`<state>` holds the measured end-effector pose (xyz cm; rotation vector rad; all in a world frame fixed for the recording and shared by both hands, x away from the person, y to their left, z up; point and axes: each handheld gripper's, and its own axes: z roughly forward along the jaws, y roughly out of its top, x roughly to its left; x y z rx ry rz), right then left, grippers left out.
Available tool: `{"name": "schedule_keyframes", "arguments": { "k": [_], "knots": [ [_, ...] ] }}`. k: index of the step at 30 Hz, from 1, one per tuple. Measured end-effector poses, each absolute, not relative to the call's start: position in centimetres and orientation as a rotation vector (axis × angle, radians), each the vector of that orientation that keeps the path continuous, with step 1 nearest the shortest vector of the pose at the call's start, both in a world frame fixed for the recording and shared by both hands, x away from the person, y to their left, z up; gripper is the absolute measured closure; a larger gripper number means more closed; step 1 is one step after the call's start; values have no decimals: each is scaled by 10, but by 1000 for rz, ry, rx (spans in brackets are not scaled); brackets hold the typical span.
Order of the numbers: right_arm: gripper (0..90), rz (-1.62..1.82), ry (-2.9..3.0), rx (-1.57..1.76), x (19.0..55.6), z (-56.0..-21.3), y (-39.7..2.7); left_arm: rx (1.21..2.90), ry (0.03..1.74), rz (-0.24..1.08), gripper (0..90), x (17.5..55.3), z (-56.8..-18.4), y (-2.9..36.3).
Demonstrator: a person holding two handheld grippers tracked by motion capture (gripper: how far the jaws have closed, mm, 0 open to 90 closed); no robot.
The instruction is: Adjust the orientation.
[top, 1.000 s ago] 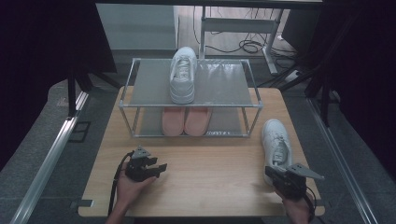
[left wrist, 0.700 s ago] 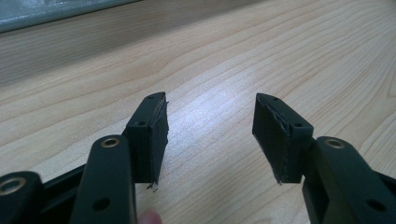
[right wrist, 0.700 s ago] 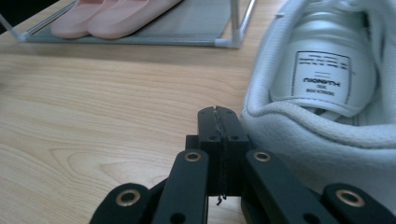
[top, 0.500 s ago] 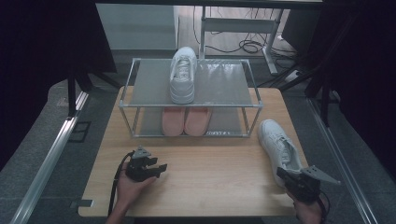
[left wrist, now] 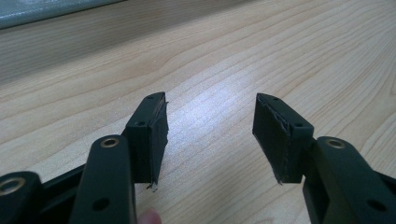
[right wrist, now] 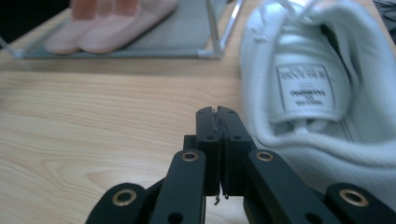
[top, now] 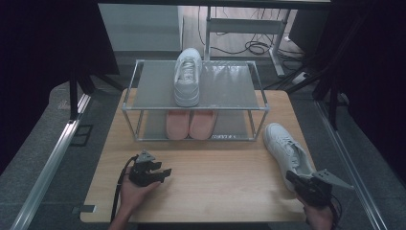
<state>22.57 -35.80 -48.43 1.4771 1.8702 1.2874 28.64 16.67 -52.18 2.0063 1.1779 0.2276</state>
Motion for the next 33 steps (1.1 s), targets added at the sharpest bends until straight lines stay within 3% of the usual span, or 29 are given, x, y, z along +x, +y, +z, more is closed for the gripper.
{"name": "schedule_keyframes", "arguments": {
  "k": [9,17,33],
  "knots": [
    [814,1384,1845,1396,237,-454,-366,1996,1175,225,456,286,-520,166],
    [704,1390,1869,1347,258,-435,-375,2003,1173,227,456,287,-520,165],
    [645,1375,1859,1383,294,-433,-407,1997,1168,228,457,286,-519,165]
  ]
}}
